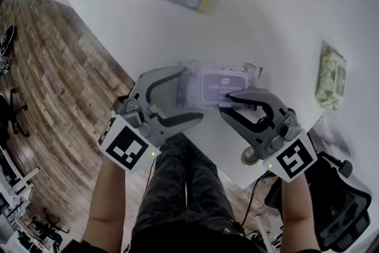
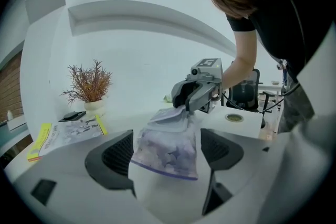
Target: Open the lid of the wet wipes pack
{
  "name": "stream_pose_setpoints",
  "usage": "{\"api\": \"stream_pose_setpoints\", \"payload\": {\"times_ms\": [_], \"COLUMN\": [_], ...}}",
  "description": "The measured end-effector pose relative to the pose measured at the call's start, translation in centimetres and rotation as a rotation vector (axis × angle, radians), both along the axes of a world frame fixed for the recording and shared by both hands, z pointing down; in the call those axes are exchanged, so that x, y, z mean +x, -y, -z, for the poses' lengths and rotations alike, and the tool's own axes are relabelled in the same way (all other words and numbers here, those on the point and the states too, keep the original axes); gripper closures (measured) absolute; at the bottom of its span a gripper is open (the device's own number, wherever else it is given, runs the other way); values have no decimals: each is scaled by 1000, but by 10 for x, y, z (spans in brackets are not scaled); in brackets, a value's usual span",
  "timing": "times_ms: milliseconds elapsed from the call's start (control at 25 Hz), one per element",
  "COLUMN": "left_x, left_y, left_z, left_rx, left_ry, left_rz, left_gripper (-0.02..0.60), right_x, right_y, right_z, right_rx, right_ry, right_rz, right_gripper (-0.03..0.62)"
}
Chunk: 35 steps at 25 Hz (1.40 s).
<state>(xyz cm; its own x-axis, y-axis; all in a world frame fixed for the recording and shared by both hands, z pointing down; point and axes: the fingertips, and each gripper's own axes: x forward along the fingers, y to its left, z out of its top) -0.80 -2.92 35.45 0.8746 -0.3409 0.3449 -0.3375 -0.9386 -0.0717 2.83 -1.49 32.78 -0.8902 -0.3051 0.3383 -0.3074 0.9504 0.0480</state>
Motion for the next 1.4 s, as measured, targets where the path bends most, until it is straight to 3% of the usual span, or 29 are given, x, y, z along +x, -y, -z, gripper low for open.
{"api": "stream_pose_setpoints", "payload": {"times_ms": [240,400,480,520,1000,1400], "left_x": [-8,-13,-16,-16,7,7], "left_y": [-9,-9,-7,-6,5,15], "left_z": [10,17,19,20,19,19], "left_rx": [-42,-27,-14,-13,-21,-31], "left_ry": [-57,-88,-94,-99,-95,-98], "left_rz": [-2,41,63,70,87,106], "left_gripper": [194,402,535,569,569,569], "right_x": [0,0,0,0,4,36], "right_y": [2,3,4,4,7,6], "right_z": [6,10,12,13,19,23], "right_rx": [-8,-11,-5,-3,13,23], "right_ry": [23,37,44,46,82,131], "right_rz": [-28,-54,-62,-65,-117,-221], "right_gripper": [494,499,501,502,505,559]}}
